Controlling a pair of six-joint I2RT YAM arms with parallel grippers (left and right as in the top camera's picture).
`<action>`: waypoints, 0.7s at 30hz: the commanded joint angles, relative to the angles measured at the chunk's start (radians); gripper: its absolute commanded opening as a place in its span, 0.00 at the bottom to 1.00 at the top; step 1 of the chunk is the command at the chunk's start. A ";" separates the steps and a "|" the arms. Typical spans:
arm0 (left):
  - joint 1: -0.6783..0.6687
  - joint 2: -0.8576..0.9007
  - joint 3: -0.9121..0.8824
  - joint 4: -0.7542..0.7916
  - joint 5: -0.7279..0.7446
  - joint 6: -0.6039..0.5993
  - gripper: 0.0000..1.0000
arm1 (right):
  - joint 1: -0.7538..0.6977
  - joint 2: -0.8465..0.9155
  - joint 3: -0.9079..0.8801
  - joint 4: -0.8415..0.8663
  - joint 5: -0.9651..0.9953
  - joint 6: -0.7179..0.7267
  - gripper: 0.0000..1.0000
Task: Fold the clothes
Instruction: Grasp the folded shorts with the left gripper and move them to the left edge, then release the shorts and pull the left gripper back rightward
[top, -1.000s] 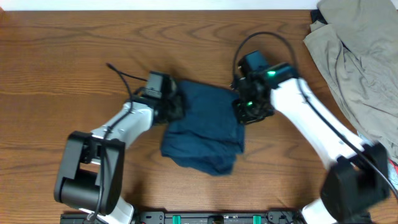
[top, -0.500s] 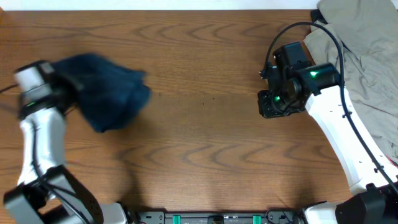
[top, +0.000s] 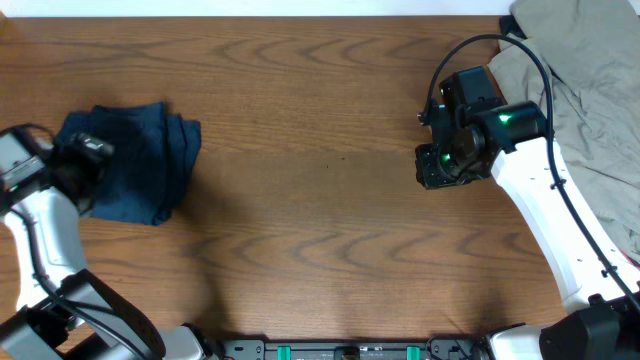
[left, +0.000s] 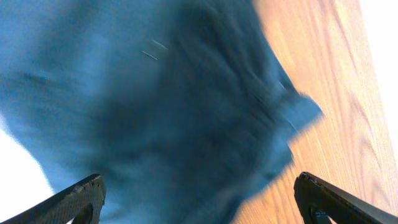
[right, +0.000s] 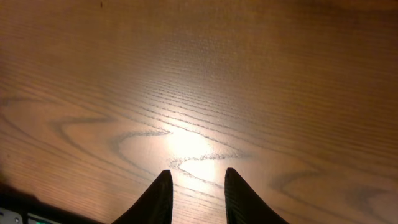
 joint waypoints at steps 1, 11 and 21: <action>-0.096 -0.011 0.012 -0.022 0.082 0.080 0.98 | -0.005 -0.010 0.014 0.003 0.009 -0.008 0.27; -0.389 0.032 -0.025 -0.066 0.045 0.252 0.98 | -0.005 -0.010 0.014 -0.003 0.009 0.004 0.26; -0.443 0.221 -0.025 0.018 -0.103 0.327 0.98 | -0.005 -0.010 0.014 -0.033 0.009 0.004 0.25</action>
